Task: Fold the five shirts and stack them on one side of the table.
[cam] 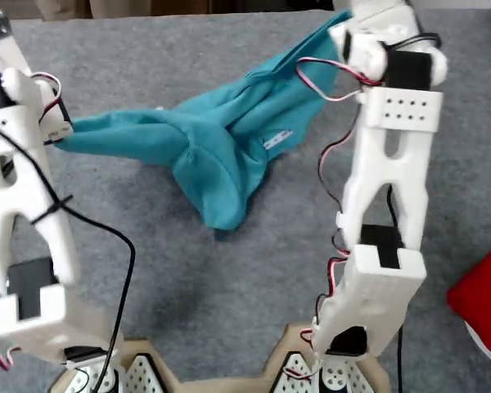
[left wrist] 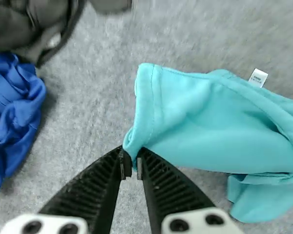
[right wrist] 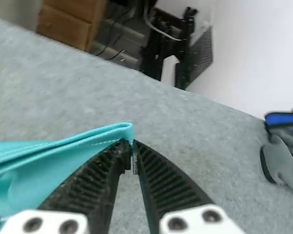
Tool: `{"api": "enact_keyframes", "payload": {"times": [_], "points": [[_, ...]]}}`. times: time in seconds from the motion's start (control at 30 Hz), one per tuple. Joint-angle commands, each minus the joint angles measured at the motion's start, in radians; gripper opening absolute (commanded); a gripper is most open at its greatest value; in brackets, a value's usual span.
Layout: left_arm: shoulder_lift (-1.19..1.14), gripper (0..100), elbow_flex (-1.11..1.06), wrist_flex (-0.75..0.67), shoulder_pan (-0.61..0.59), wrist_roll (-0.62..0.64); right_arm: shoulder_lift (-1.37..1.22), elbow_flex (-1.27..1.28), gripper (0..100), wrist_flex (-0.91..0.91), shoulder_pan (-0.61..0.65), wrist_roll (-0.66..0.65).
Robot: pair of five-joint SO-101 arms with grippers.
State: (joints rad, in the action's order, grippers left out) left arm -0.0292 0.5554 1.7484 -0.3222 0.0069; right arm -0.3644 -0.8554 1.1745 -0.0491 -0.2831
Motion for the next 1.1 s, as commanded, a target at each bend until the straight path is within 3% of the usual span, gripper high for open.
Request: {"api": "enact_keyframes", "payload": {"times": [0.0,0.27,0.57,0.77,0.9,0.97,1.07], "points": [[0.182,2,0.055,0.011,-0.002,-0.008,0.004,-0.051,0.5,-0.052,-0.054,0.068],[0.450,2,0.025,0.011,0.006,-0.120,0.010,-0.114,0.5,-0.086,-0.030,0.095],[0.714,2,-0.252,0.011,0.009,-0.331,0.010,-0.371,0.5,-0.054,0.097,0.002],[0.845,2,-0.384,0.011,0.009,-0.605,0.012,-0.496,0.5,-0.031,0.189,-0.063],[0.885,7,-0.502,0.011,0.002,-0.902,0.013,-0.590,0.5,0.031,0.232,-0.091],[0.885,14,-0.529,-0.002,0.008,-0.864,0.015,-0.644,0.5,0.069,0.242,-0.091],[0.894,21,-0.508,-0.112,0.002,-0.654,0.051,-0.699,0.5,0.167,0.266,-0.094]]}}
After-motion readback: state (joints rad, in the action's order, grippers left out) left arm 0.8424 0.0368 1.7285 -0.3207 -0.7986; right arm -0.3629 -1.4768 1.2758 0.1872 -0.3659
